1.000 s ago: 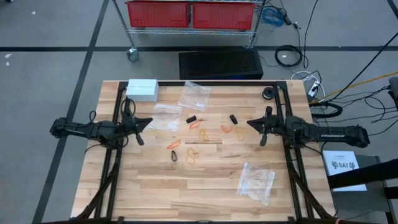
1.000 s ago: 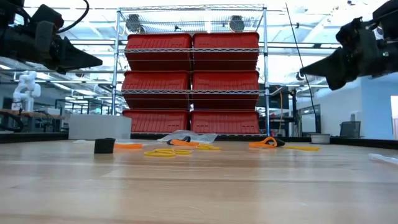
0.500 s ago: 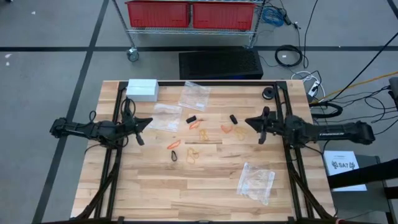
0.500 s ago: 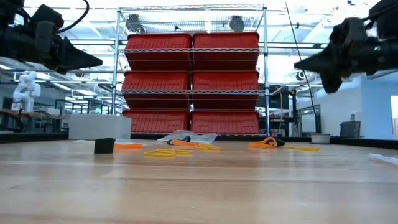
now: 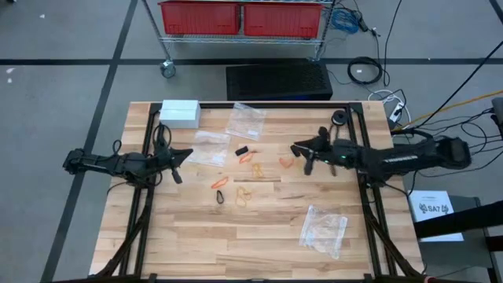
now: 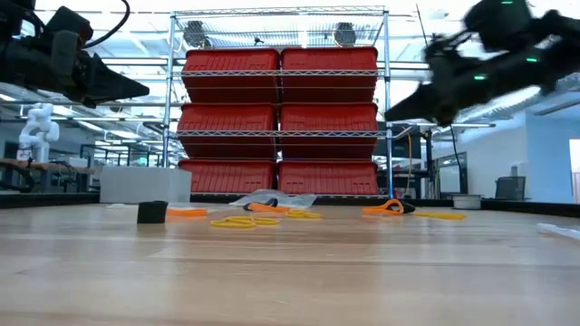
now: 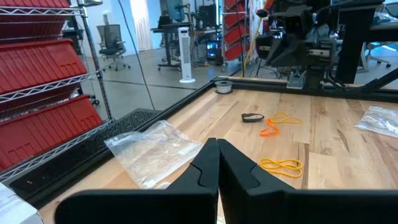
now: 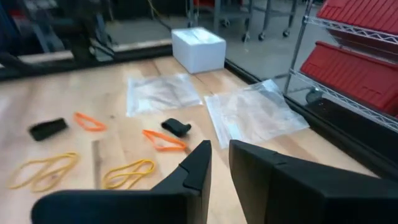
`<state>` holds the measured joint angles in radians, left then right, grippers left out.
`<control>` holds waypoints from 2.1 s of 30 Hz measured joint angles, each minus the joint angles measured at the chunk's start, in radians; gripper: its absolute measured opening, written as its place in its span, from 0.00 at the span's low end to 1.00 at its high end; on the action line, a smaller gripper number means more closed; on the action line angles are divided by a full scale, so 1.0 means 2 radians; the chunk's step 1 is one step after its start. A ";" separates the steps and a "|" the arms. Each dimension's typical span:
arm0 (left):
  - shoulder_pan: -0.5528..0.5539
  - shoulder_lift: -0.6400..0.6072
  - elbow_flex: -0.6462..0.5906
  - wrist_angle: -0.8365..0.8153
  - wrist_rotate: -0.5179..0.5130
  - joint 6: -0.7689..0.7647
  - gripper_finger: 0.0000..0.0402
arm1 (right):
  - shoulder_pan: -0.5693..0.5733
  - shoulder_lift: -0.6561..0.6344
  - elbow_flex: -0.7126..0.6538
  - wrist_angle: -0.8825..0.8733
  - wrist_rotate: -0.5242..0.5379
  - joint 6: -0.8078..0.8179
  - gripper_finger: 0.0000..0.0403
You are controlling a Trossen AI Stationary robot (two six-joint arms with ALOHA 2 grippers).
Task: Sort rubber bands
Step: Open the top zip lock bag
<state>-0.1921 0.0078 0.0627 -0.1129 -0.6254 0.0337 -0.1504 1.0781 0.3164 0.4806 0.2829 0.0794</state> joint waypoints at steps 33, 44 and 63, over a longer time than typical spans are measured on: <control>0.000 0.000 0.000 0.000 0.000 0.000 0.00 | -0.076 0.494 0.410 -0.160 -0.013 -0.100 0.42; 0.000 0.000 0.000 0.000 -0.003 0.168 0.00 | -0.080 0.519 0.438 -0.170 -0.013 -0.081 0.19; 0.000 0.000 0.000 0.025 0.039 0.195 0.00 | -0.050 0.394 0.435 -0.342 -0.012 -0.044 0.01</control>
<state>-0.1913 0.0078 0.0624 -0.0624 -0.5468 0.4247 -0.2512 1.8651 1.1862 -0.2042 0.2595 -0.0078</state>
